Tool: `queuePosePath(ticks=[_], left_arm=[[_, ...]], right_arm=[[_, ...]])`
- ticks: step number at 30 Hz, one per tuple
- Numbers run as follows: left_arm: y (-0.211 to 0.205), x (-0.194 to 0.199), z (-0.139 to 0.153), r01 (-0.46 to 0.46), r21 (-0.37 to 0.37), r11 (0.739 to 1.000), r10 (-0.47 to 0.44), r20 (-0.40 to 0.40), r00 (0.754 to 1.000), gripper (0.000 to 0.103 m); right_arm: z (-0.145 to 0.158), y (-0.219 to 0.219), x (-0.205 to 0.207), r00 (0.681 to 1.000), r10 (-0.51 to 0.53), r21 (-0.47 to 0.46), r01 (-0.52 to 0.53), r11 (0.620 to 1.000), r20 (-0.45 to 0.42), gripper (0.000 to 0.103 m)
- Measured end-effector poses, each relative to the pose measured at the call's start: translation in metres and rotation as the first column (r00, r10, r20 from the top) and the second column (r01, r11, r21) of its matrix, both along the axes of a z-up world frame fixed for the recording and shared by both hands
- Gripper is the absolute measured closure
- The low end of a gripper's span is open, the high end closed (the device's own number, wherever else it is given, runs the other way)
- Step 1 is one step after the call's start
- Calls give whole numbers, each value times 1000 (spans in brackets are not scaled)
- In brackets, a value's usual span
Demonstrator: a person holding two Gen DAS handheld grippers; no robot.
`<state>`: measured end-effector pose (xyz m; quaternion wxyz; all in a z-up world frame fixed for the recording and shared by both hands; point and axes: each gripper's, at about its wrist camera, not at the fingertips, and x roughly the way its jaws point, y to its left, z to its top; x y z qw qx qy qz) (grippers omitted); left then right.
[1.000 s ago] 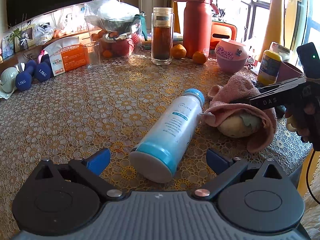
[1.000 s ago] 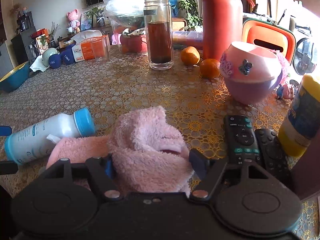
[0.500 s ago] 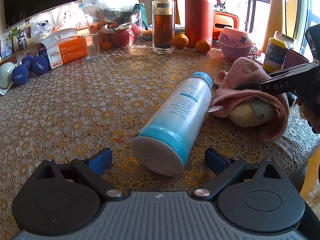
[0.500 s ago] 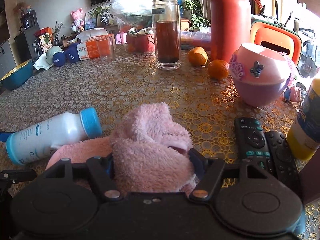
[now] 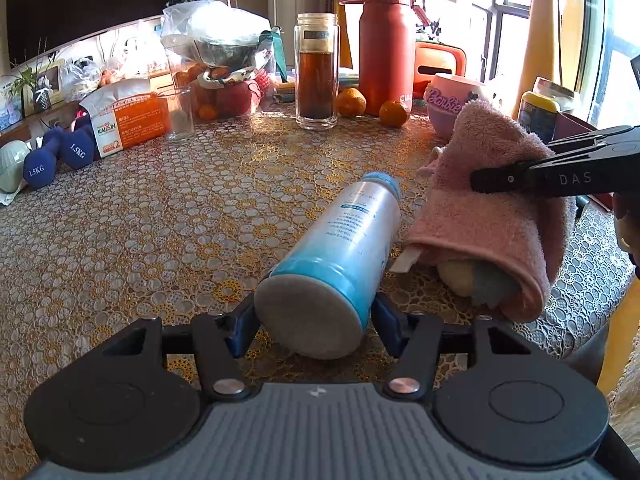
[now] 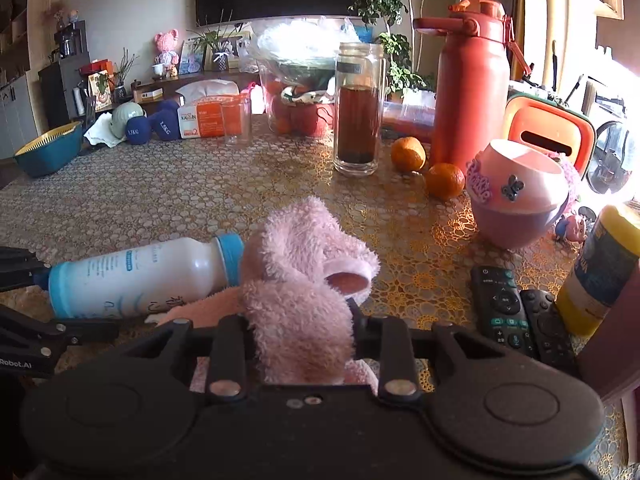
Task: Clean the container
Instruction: 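Lift the bottle with the left gripper while the right gripper wipes it with the towel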
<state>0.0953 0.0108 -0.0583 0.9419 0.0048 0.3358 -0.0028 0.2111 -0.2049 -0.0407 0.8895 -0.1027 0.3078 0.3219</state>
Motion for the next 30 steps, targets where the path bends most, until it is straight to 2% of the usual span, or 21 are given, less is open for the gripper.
queuePosePath(ticks=[3, 6, 12, 16, 21, 27, 30], left_arm=[[-3, -7, 5, 6, 33, 999, -6, 12, 1000, 44], [-5, -13, 10, 4, 41, 999, -5, 22, 1000, 44], [-11, -30, 29, 22, 91, 996, -31, 97, 995, 45], [-12, -36, 38, 23, 114, 993, -38, 130, 991, 47], [0, -30, 48, 28, 84, 996, -41, 158, 987, 48], [7, -18, 55, 54, 92, 994, -72, 202, 977, 48], [9, -8, 60, 59, 105, 993, -81, 225, 971, 48]], right_arm=[[16, 0, -13, 999, 34, 29, -35, 999, 25, 74], [35, 9, -32, 990, 126, 57, -129, 990, 55, 74], [58, 50, -69, 949, 299, 82, -307, 948, 102, 74], [59, 73, -74, 927, 362, 100, -371, 923, 100, 74], [63, 74, -49, 937, 346, 197, -348, 917, 43, 74], [42, 61, -1, 953, 286, 319, -241, 917, -102, 74], [33, 59, 15, 956, 266, 313, -218, 924, -120, 74]])
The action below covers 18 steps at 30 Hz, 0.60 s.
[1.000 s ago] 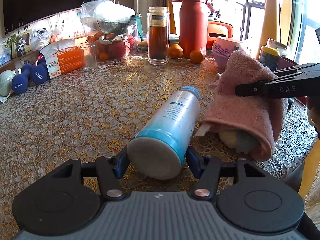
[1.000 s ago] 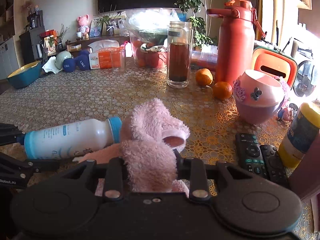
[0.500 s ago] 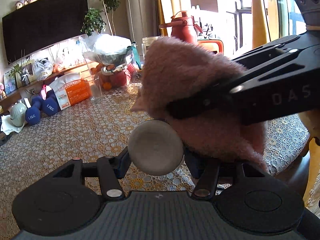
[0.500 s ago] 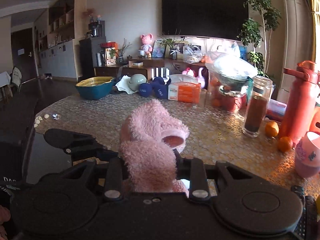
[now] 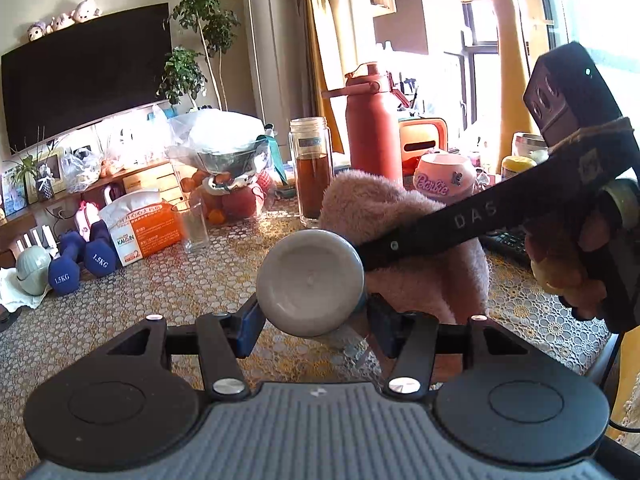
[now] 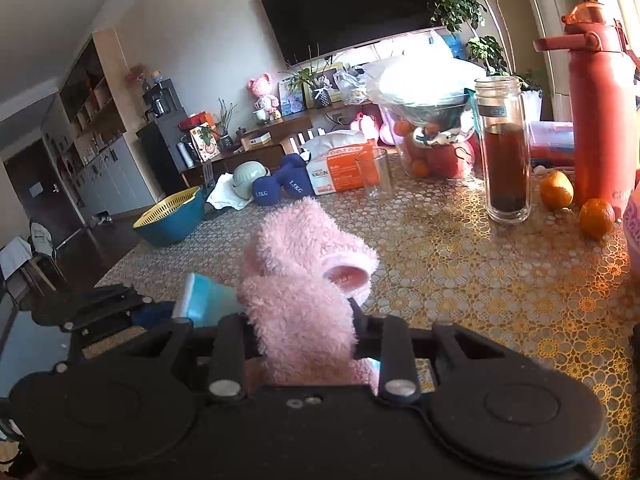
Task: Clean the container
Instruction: 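Lift the bottle with the left gripper while the right gripper wipes it with the towel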
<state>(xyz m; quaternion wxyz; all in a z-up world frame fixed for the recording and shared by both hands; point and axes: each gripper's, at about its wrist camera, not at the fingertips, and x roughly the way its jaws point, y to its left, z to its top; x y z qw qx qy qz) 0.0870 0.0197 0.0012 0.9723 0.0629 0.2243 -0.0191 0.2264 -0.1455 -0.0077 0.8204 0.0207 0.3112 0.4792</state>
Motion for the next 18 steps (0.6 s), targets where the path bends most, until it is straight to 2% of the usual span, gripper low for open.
queuePosePath(ticks=[3, 7, 9, 11, 18], left_arm=[[2, 13, 6, 17, 2, 1000, -17, 32, 999, 48], [1, 32, 9, 69, 12, 998, -70, 45, 997, 48], [-3, 42, 7, 87, 24, 996, -87, 32, 996, 56], [-3, 49, 0, 91, 25, 995, -91, -3, 996, 70], [31, 32, -11, 33, -54, 998, -37, -67, 997, 70]], right_arm=[[-11, 2, 14, 1000, -18, -34, 18, 999, -4, 74], [-22, 9, 23, 1000, 9, -96, -8, 995, 12, 74], [-31, 18, 20, 999, 43, -157, -38, 987, 31, 74], [-37, 24, 15, 997, 62, -177, -53, 983, 45, 74], [-44, 34, 10, 995, 70, -239, -51, 970, 72, 73]])
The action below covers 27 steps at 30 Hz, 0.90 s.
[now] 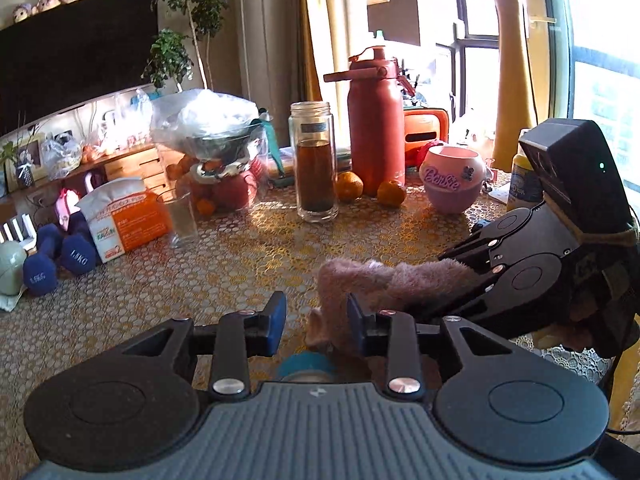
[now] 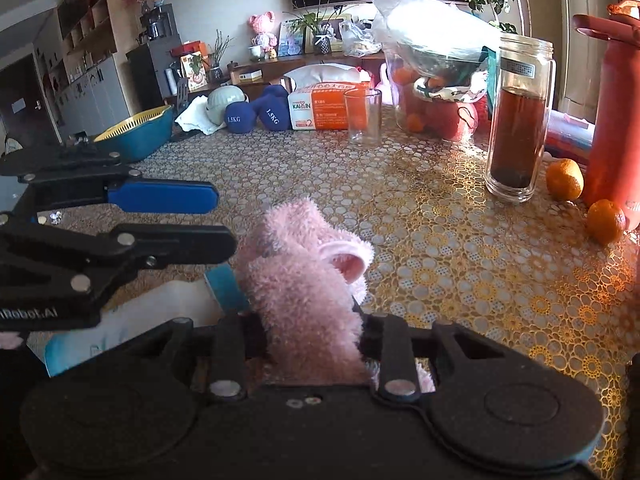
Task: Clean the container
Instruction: 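Lift the bottle with the left gripper while the right gripper wipes it with the towel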
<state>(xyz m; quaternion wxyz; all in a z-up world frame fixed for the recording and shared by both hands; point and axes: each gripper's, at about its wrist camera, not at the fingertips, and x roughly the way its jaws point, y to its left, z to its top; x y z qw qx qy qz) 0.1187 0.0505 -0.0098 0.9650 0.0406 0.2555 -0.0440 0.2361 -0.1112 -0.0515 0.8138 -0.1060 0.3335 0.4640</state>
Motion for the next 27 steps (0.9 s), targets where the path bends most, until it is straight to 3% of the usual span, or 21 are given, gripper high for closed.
queuePosePath(ticks=[3, 7, 12, 14, 16, 22, 27], left_arm=[[9, -17, -2, -17, 1, 1000, 17, -32, 999, 68], [14, -44, -12, -52, -4, 999, 52, -62, 997, 42], [11, -67, -28, -81, -8, 997, 79, -120, 990, 38], [9, -76, -33, -103, -1, 995, 102, -130, 986, 27], [7, -82, -37, -120, 0, 993, 119, -133, 984, 24], [-2, -96, -58, -142, 30, 989, 145, -163, 976, 23], [-7, -98, -64, -161, 45, 986, 165, -143, 976, 23]], right_arm=[[0, -3, 3, 1000, -24, 14, 24, 1000, -17, 73], [6, -9, -3, 999, -40, 33, 40, 999, -15, 73], [23, -13, -23, 1000, -9, 39, 8, 999, 16, 73], [31, -12, -32, 999, 10, 43, -11, 999, 34, 73], [40, -11, -42, 998, 31, 51, -34, 998, 52, 73], [62, 0, -71, 989, 106, 72, -114, 991, 105, 73], [65, 16, -95, 975, 183, 46, -190, 981, 124, 73]])
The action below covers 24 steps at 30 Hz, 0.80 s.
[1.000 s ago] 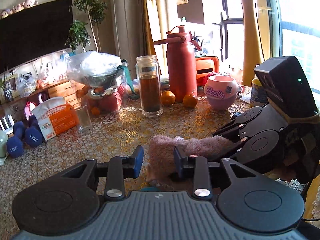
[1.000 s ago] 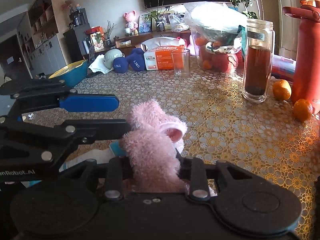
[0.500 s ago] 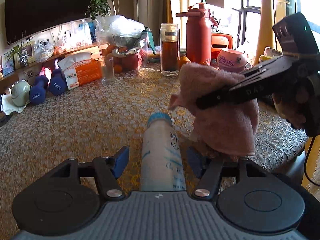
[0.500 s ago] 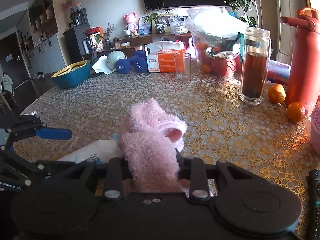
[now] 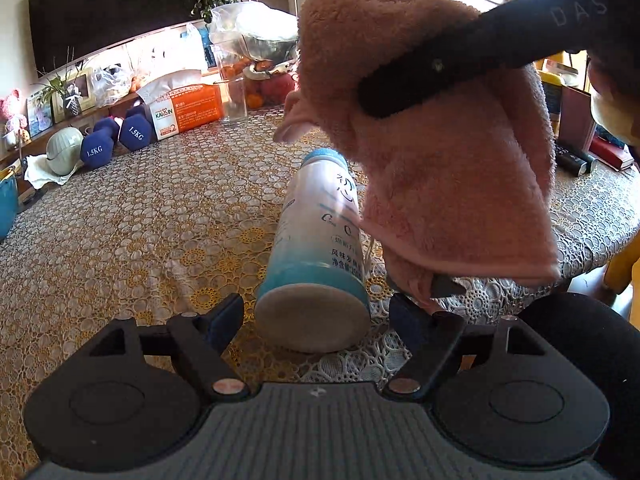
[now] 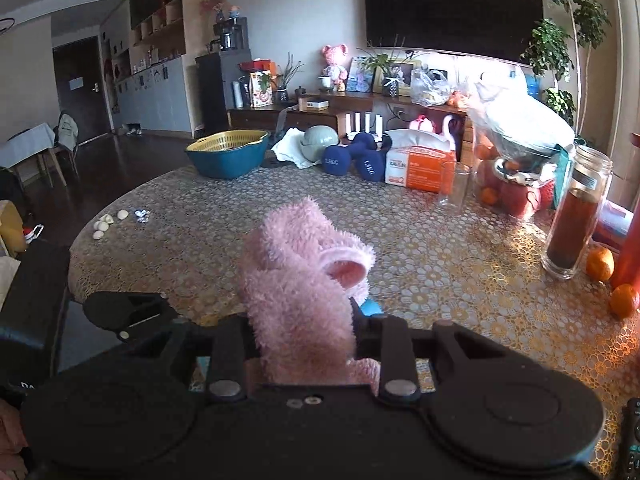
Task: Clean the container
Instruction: 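Lift the bottle with the left gripper while the right gripper wipes it with the towel, then rub the towel over the bottle body with the right gripper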
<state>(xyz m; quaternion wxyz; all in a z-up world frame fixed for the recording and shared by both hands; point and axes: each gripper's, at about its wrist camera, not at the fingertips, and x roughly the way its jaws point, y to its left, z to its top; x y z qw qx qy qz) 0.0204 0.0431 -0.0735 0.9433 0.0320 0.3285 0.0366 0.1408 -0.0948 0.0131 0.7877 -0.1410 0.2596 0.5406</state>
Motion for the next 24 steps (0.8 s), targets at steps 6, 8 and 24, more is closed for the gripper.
queuePosePath(ticks=[6, 8, 24], left_arm=[[1, 3, 6, -11, -1, 1000, 11, 9, 1000, 50], [0, 3, 10, -11, 5, 1000, 11, 16, 1000, 50], [-2, 16, 55, 50, 130, 990, -66, 125, 990, 50]], right_arm=[[0, 17, -30, 993, 99, -58, -96, 994, 61, 73], [3, 23, -36, 990, 130, -54, -127, 990, 62, 73], [16, 40, 10, 989, 140, 51, -138, 989, -46, 73]])
